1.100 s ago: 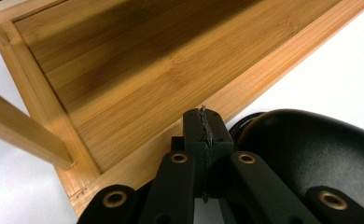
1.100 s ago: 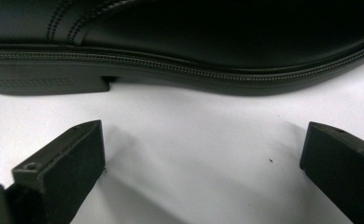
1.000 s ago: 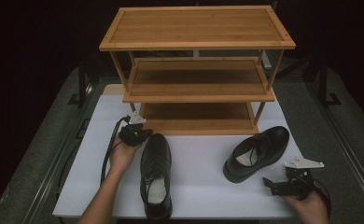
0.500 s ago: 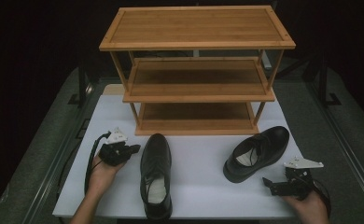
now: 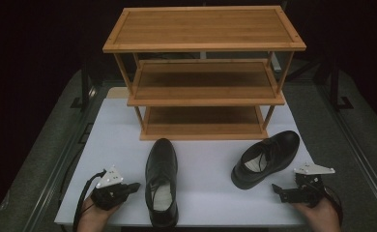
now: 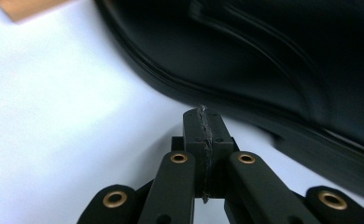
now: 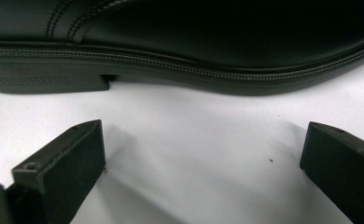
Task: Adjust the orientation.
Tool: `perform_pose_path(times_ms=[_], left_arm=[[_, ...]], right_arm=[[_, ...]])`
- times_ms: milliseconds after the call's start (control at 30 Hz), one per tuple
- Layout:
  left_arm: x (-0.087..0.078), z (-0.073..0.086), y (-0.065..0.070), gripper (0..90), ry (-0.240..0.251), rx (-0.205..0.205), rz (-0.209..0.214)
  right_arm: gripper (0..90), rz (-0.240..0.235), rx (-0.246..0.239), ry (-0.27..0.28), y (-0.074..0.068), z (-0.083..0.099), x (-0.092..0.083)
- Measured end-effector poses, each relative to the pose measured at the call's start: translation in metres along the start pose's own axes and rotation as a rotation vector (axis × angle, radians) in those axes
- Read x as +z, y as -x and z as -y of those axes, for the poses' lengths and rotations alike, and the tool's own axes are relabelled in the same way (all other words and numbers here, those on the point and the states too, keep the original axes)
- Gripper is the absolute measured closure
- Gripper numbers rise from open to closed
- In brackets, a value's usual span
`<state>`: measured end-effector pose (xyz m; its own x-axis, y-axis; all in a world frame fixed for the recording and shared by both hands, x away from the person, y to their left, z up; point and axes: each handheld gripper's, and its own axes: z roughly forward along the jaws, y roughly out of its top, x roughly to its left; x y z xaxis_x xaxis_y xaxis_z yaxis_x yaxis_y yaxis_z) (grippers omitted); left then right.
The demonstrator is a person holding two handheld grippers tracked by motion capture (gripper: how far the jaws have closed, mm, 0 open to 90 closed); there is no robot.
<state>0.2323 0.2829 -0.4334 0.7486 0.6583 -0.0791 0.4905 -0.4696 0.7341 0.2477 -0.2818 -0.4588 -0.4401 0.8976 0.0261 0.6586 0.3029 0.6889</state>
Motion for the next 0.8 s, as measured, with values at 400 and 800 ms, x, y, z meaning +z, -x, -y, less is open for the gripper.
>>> perform_pose_path(times_ms=[400,800], left_arm=[[0.019,-0.004,0.006,90.0,-0.039,0.042,0.043],[0.039,-0.02,0.014,90.0,-0.036,0.063,0.072]], right_arm=[[0.0,0.0,0.0,0.0,0.0,0.0,0.0],[0.0,0.0,0.001,-0.001,0.0,0.0,0.0]])
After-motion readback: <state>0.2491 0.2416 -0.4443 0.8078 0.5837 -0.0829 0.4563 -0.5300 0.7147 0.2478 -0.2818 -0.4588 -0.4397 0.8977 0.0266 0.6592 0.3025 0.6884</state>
